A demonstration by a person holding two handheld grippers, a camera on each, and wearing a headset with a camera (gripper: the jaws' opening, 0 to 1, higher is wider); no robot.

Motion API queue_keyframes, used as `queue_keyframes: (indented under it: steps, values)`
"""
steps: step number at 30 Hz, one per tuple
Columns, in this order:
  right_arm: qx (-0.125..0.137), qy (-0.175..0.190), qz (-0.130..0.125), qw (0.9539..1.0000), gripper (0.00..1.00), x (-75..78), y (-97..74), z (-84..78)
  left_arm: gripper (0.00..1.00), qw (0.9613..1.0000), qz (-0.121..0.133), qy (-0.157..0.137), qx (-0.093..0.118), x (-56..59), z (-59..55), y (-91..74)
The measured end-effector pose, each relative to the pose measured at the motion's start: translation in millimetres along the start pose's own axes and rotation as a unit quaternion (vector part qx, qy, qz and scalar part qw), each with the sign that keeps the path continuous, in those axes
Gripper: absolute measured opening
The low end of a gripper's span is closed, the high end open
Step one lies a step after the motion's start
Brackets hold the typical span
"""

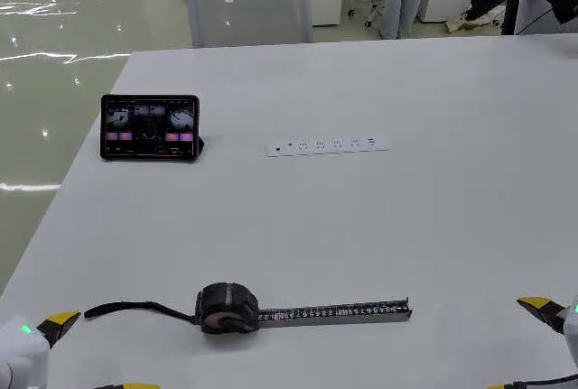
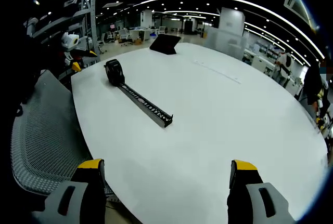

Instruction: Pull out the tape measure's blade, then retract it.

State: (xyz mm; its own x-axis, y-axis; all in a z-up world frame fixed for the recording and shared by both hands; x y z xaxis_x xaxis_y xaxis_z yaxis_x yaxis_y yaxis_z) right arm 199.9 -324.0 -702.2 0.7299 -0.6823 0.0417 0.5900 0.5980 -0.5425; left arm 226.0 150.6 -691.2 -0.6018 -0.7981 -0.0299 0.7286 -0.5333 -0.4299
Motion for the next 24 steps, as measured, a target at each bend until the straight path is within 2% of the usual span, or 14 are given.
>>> queue_keyframes:
  steps: [4, 7, 10, 12, 13, 15, 18, 22, 24]
  values:
    - [-0.003, -0.002, 0.009, 1.0, 0.99, 1.5, 1.8, 2.4, 0.99, 0.9995, 0.003, -0.017, -0.026, 6.1, 0.2, 7.6]
    - [-0.005, -0.018, 0.021, 0.9996, 0.99, 3.6, 6.6, 2.8, 0.99, 0.9996, 0.0, -0.019, -0.021, 13.3, 5.6, 13.6]
    - [-0.025, -0.016, 0.041, 0.9987, 0.99, 3.0, 9.9, -0.5, 0.99, 0.9996, -0.005, -0.014, -0.024, 15.7, 6.8, 21.1]
    - [-0.037, -0.025, 0.063, 0.997, 0.99, 1.9, 12.3, -1.5, 0.99, 0.9994, -0.01, -0.017, -0.027, 21.4, 8.9, 27.0]
    - [-0.042, -0.028, 0.069, 0.9963, 0.99, 0.5, 13.2, 0.3, 0.99, 0.9987, -0.027, -0.034, -0.025, 29.6, 11.0, 30.4]
    - [-0.054, -0.035, 0.077, 0.995, 0.99, 0.7, 14.9, 1.6, 0.99, 0.9987, -0.024, -0.041, -0.02, 29.8, 12.6, 35.6]
    - [-0.064, -0.05, 0.095, 0.9921, 0.99, 1.1, 20.2, 7.5, 0.99, 0.9986, -0.03, -0.042, -0.014, 36.8, 16.1, 44.2]
    - [-0.081, -0.071, 0.122, 0.9867, 0.99, 7.0, 26.0, 10.3, 0.99, 0.9988, -0.026, -0.041, -0.011, 39.7, 18.0, 54.0]
    - [-0.083, -0.088, 0.134, 0.9837, 0.99, 7.1, 30.4, 14.7, 0.99, 0.9989, -0.006, -0.043, -0.019, 37.7, 15.8, 58.8]
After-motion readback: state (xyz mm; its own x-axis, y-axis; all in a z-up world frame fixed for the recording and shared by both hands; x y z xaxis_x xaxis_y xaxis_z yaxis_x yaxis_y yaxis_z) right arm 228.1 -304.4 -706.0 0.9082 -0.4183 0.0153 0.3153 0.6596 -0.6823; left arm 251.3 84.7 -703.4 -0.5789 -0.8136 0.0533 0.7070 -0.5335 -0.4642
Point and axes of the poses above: the centre of the closed fingertips' face, and the gripper's own axes: y roughly forward along the fingers, x roughly to its right, z roughly out of its top, the point moved 2 cm from there along -y, roughly backward along the fingers, and after that the axes turned 12 degrees about x, right-handed, at the moved point
